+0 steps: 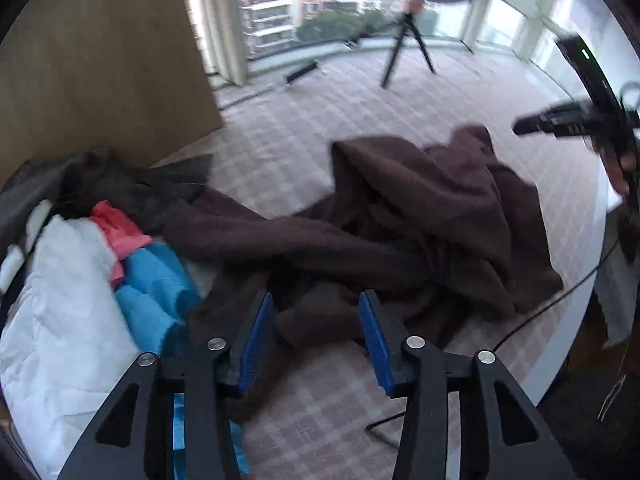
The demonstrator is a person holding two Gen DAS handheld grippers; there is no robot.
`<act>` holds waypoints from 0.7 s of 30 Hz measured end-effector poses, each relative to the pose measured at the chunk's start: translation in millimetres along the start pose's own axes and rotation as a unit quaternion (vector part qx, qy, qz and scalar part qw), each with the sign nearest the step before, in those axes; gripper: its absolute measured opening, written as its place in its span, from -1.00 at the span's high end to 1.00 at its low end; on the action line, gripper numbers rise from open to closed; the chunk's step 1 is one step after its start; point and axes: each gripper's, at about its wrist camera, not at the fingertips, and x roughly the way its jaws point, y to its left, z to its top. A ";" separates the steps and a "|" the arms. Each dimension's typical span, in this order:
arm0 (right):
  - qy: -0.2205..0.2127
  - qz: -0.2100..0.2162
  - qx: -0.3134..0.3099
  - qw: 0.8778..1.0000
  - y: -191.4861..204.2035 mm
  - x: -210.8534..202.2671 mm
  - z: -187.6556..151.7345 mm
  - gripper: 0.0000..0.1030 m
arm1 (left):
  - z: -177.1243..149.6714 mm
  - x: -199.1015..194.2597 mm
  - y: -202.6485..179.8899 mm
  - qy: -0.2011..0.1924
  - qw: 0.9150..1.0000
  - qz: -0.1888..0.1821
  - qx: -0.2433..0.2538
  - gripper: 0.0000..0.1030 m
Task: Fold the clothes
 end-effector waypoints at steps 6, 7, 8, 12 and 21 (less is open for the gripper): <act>0.036 0.035 0.025 0.998 -2.9 9.6 -60.1 0.50 | -5.5 44.7 -62.2 0.036 0.995 -0.049 0.074 0.05; 0.034 0.033 0.029 0.998 -1.8 10.2 -68.3 0.49 | -6.5 52.2 -72.5 0.042 0.994 -0.057 0.087 -0.02; 0.032 0.036 0.037 0.998 -2.5 11.1 -74.4 0.49 | -7.4 59.7 -82.9 0.049 0.992 -0.065 0.099 -0.12; 0.033 0.034 0.052 0.998 -7.5 14.3 -86.1 0.48 | 14.4 81.5 -110.6 0.073 0.989 -0.050 0.117 -0.12; 0.000 0.027 0.072 0.997 -27.4 5.5 -80.4 0.29 | 5.8 28.2 -141.5 0.057 0.965 -0.037 0.252 -0.26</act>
